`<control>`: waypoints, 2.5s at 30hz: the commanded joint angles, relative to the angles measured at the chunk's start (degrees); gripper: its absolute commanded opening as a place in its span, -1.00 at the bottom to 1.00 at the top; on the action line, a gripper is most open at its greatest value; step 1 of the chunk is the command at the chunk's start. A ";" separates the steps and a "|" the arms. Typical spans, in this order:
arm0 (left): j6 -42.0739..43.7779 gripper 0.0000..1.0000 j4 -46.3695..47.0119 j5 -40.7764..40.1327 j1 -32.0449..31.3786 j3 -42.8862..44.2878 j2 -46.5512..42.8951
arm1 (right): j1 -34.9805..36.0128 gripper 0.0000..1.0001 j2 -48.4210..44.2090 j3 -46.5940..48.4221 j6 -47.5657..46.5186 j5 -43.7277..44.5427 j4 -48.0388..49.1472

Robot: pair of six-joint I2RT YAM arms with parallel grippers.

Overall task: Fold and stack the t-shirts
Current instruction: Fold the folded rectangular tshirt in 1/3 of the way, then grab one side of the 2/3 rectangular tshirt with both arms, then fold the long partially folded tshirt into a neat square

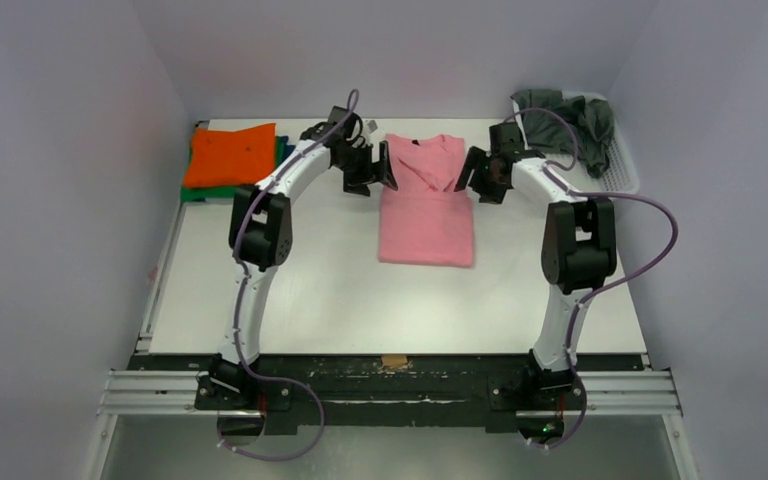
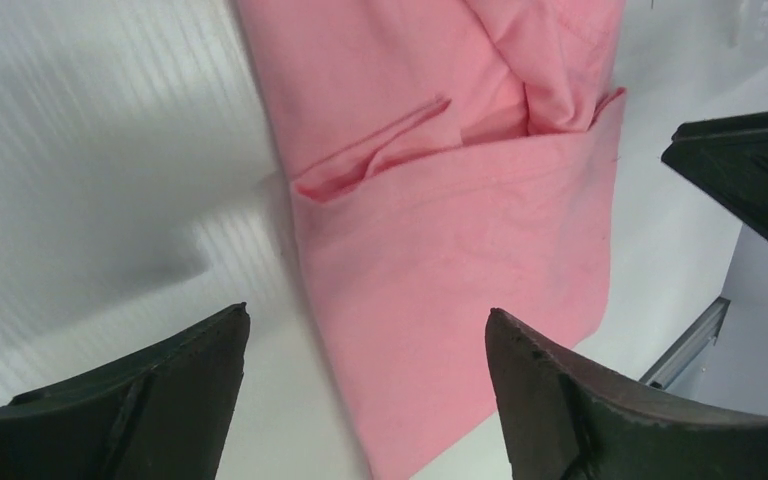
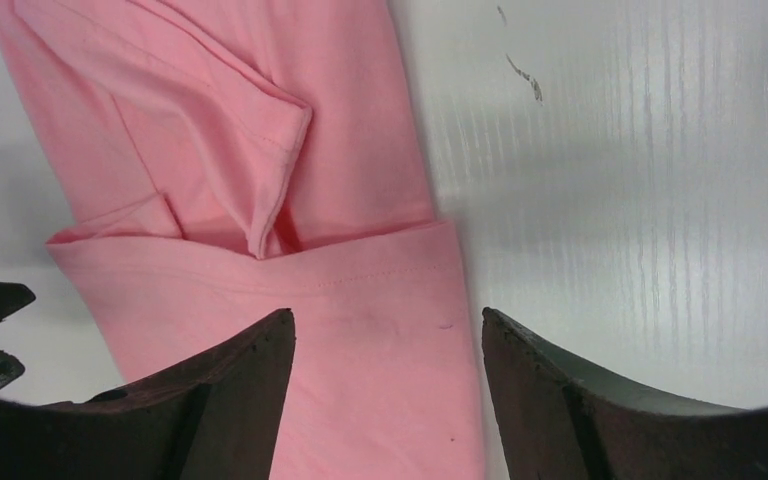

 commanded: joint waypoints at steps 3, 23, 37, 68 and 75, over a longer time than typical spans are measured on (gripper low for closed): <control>0.54 0.74 4.93 2.57 0.29 -14.54 -17.76 | -0.17 0.36 -9.63 -6.01 -0.89 0.12 0.71; -10.99 0.31 18.20 -1.95 -6.89 -52.47 -31.70 | -0.09 0.10 -27.33 -40.70 3.55 -6.12 9.96; -14.17 -0.46 17.39 -7.27 -8.62 -49.45 -24.91 | -0.09 -0.27 -23.51 -44.08 3.35 -8.32 15.51; -14.21 -1.00 20.71 -5.25 -10.07 -64.88 -38.35 | 0.30 -1.00 -33.69 -47.61 -5.93 -17.39 -1.74; -16.61 -1.00 13.73 -3.44 -12.65 -76.20 -57.28 | 0.52 -1.00 -46.93 -50.70 -6.31 -26.77 -18.31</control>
